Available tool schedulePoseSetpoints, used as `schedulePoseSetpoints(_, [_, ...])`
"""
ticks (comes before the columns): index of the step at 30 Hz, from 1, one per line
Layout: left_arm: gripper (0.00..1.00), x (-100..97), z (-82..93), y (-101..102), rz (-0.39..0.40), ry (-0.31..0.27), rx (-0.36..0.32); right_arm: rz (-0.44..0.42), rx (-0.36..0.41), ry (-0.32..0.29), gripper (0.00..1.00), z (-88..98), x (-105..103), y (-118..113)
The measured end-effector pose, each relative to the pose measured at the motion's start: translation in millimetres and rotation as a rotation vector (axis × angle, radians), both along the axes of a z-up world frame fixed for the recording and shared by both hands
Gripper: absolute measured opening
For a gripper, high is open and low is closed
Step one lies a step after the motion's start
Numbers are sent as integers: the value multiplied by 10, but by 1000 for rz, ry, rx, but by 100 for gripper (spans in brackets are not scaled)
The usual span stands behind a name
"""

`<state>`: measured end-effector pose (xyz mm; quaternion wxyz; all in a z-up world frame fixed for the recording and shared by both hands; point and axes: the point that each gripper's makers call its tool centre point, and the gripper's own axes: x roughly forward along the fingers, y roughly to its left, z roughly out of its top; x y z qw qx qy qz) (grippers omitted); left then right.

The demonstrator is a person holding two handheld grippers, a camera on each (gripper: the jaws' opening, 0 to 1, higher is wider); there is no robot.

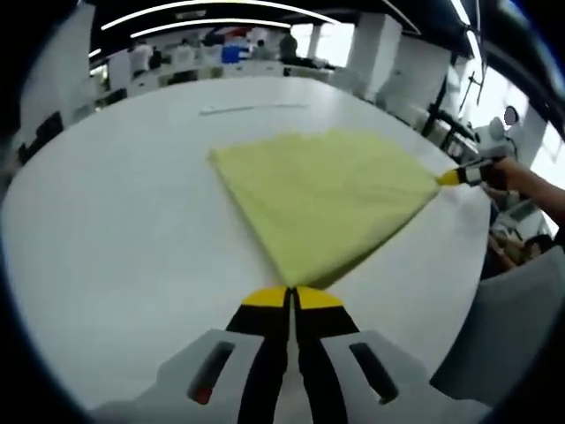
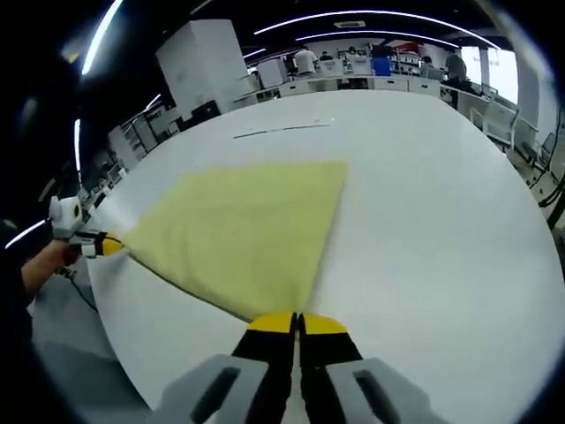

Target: Fold the garment on the visible template until the final outline fits inside the template.

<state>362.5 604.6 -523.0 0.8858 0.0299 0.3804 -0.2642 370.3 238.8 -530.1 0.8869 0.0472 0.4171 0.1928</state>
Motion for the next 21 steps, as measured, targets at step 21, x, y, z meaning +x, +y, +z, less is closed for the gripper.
schedulePoseSetpoints(21, [12, -31, 89, 29, 89, 7, -90, -47, -11, -15, 24, 50, -5, -51])
